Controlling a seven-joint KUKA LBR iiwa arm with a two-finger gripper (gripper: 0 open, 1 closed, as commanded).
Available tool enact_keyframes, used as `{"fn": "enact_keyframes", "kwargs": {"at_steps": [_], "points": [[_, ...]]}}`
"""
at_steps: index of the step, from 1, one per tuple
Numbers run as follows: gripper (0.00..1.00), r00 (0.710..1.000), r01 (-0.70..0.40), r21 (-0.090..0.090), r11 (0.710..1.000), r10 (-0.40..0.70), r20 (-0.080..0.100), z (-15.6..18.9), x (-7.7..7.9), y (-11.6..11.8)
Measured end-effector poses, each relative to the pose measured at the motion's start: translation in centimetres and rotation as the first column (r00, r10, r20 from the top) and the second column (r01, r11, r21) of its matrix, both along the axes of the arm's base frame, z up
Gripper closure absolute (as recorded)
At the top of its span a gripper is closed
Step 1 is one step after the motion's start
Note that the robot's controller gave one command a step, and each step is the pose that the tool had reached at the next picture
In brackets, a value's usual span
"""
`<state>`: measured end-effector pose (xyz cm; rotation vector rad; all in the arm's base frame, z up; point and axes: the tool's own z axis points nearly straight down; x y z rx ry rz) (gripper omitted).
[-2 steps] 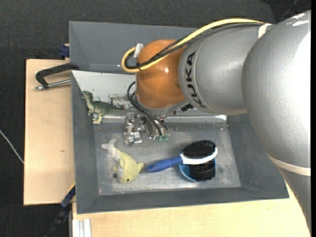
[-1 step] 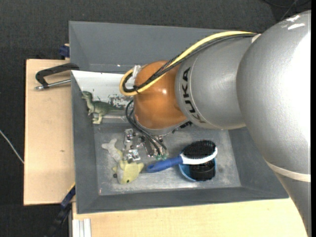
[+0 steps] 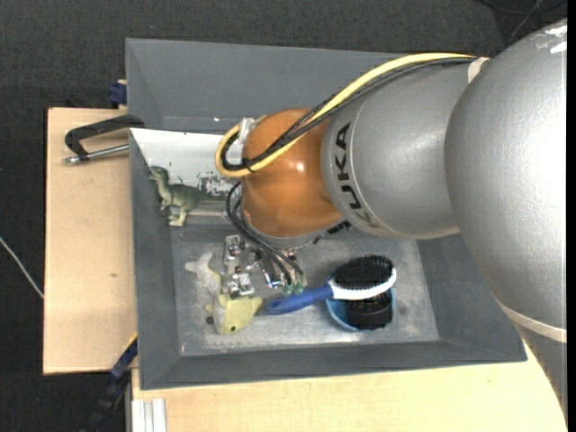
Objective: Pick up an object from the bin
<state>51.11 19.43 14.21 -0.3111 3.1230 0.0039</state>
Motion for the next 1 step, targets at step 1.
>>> {"fn": "enact_keyframes", "kwargs": {"at_steps": [1], "points": [[1.0, 1.0, 0.027, 0.002, 1.0, -0.027, 0.0, -1.2, -0.43, 3.66]]}}
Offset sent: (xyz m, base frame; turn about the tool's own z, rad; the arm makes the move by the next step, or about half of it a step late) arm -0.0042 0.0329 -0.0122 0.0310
